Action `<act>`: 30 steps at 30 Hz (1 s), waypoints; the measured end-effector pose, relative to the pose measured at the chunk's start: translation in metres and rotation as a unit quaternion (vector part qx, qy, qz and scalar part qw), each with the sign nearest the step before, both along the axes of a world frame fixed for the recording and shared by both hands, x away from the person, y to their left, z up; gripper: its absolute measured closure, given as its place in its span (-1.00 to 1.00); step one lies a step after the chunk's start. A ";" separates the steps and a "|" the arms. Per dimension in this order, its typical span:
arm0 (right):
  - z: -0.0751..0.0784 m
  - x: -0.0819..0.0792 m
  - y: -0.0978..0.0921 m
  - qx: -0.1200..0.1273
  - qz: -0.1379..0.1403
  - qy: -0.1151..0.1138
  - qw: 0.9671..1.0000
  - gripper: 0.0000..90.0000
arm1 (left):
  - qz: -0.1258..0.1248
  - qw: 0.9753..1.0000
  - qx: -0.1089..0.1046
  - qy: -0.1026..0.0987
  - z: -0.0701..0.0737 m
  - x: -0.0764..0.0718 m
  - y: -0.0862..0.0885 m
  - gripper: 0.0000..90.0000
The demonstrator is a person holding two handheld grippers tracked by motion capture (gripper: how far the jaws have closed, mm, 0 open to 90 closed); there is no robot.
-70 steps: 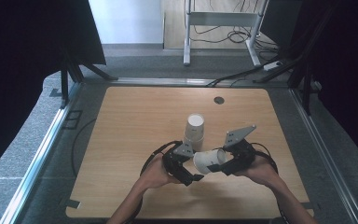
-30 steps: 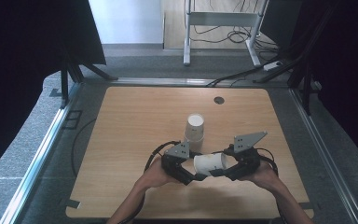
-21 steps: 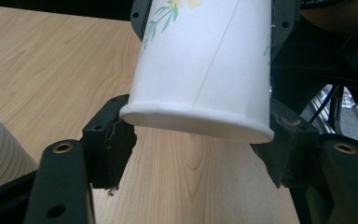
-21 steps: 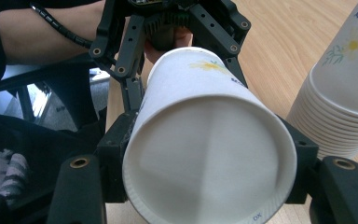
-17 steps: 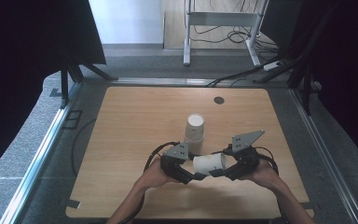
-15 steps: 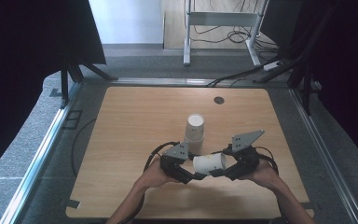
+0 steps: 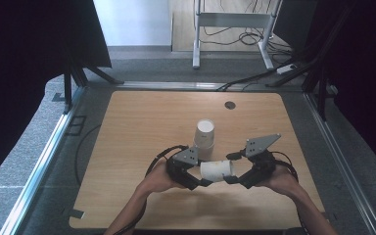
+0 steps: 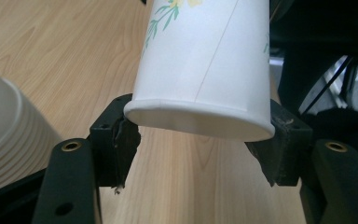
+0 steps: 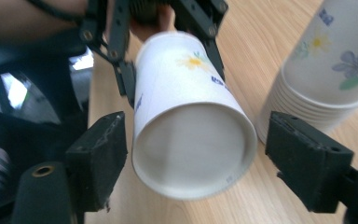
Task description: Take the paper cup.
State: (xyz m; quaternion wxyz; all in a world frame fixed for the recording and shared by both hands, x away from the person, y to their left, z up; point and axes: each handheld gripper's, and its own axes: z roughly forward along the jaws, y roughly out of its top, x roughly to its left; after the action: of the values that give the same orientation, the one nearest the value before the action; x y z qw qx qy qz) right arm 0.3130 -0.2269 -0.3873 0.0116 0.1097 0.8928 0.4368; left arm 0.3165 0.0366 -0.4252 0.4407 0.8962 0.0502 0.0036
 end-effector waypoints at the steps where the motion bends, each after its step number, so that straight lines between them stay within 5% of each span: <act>1: 0.000 0.000 0.000 -0.007 0.001 -0.001 1.000 -0.59 | -0.001 1.000 0.011 -0.004 0.001 0.001 -0.001 -0.20; 6: 0.000 0.000 0.005 -0.038 0.001 -0.009 0.999 -0.62 | -0.005 0.998 0.067 -0.012 0.009 0.004 -0.005 -0.20; 12: -0.002 0.000 0.013 -0.071 0.007 -0.019 0.997 -0.62 | -0.011 0.992 0.125 -0.021 0.016 0.004 -0.013 -0.20; 22: -0.009 -0.001 0.028 -0.135 0.021 -0.035 0.990 -0.59 | -0.024 0.976 0.212 -0.042 0.022 0.004 -0.030 -0.20; 30: -0.017 -0.001 0.039 -0.167 0.036 -0.039 0.984 -0.54 | -0.038 0.967 0.246 -0.055 0.027 0.002 -0.040 -0.20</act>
State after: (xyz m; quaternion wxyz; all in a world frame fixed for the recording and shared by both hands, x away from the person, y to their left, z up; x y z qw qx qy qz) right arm 0.3125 -0.1883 -0.4044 0.0487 0.0567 0.9555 0.2852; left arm 0.3186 -0.0035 -0.3986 0.2084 0.9768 -0.0108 0.0479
